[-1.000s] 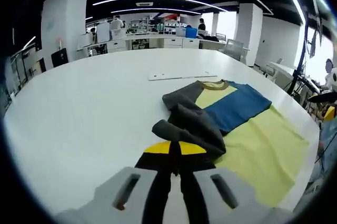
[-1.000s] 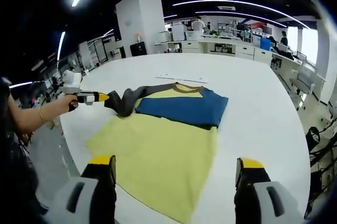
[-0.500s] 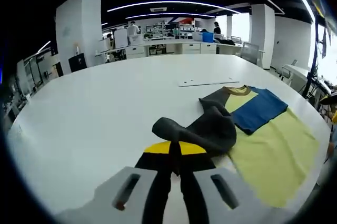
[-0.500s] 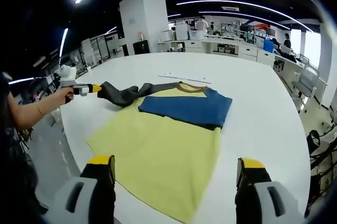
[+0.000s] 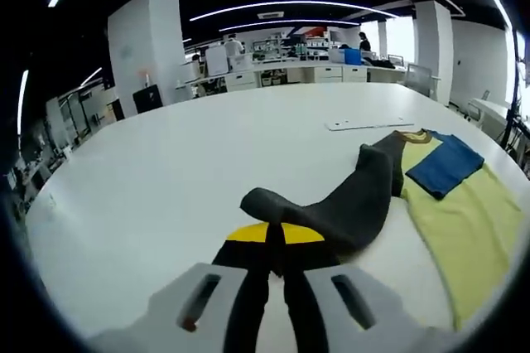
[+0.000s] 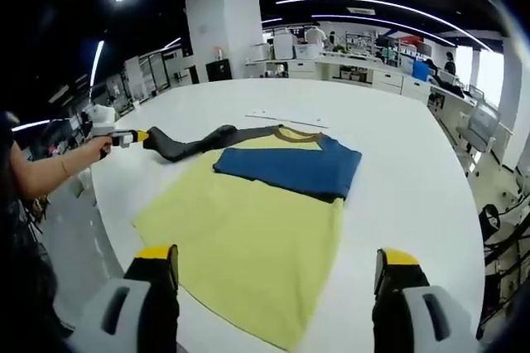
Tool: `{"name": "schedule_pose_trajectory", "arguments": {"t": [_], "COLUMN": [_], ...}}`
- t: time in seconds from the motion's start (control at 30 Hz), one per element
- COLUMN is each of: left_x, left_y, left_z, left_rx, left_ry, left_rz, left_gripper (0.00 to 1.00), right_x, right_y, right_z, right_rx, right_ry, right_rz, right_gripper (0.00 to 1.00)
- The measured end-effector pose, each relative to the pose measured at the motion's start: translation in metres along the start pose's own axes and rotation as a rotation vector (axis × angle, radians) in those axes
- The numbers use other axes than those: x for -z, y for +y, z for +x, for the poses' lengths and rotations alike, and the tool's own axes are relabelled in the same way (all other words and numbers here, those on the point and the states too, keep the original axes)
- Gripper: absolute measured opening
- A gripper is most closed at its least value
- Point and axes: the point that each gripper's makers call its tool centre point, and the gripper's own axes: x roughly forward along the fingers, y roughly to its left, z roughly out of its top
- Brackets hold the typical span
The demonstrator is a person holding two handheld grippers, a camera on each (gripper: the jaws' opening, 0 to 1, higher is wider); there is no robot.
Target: Fold the garment on the visible template until the final outline fits inside the template.
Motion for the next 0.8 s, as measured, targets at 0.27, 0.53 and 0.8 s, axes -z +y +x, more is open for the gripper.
{"name": "schedule_pose_trajectory", "arguments": {"t": [0.27,0.53,0.8], "left_x": [0.008,0.019,0.028], "left_y": [0.021,0.047,0.056], "left_z": [0.003,0.009,0.023], "left_rx": [-0.042,-0.09,-0.084], "left_ry": [0.038,0.082,0.108], "left_rz": [-0.022,-0.07,-0.106], "left_gripper": [0.0,0.01,0.01], "right_x": [0.002,0.006,0.007], "right_y": [-0.002,-0.002,-0.001], "right_z": [-0.002,-0.002,-0.002], "right_rx": [0.011,0.018,0.019], "right_ry": [0.011,0.023,0.026], "right_rz": [0.001,0.01,0.015], "right_gripper": [0.99,0.99,0.99]}}
